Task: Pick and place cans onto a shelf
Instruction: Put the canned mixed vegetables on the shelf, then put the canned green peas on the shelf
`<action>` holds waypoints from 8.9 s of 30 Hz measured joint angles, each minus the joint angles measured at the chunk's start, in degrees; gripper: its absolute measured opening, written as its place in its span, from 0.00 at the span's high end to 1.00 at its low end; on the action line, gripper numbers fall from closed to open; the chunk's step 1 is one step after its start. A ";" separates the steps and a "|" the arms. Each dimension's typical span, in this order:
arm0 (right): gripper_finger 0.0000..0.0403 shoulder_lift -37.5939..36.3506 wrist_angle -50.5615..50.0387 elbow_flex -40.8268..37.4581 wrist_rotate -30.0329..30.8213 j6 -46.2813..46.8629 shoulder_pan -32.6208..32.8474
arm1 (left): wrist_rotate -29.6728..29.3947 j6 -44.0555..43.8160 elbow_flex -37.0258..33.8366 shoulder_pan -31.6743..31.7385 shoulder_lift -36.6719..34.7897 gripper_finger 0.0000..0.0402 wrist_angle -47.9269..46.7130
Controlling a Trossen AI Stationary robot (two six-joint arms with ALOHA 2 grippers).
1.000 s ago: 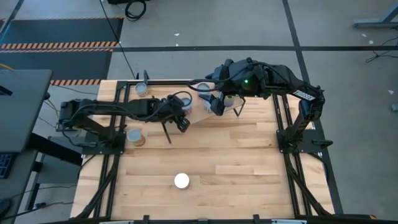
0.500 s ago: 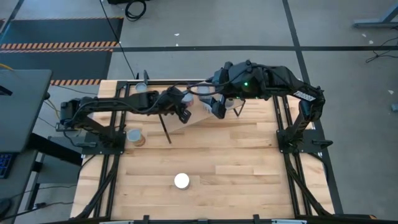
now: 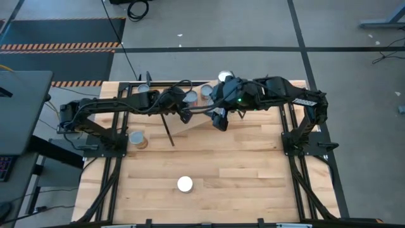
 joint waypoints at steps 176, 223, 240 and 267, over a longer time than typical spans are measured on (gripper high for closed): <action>0.11 -2.69 16.52 -24.98 5.60 8.16 1.90 | 11.57 -13.60 -0.96 51.62 18.07 0.28 -19.06; 0.13 -15.13 1.88 -24.98 8.31 12.10 3.52 | 5.00 -19.76 30.20 -9.52 10.75 0.29 -37.71; 0.13 -15.13 1.95 -24.98 7.50 11.94 3.50 | 2.88 -17.97 30.23 -5.74 15.78 0.29 -31.65; 0.13 -15.13 2.08 -24.98 7.50 13.32 3.50 | 0.90 -15.96 30.23 -5.28 11.50 0.13 -27.10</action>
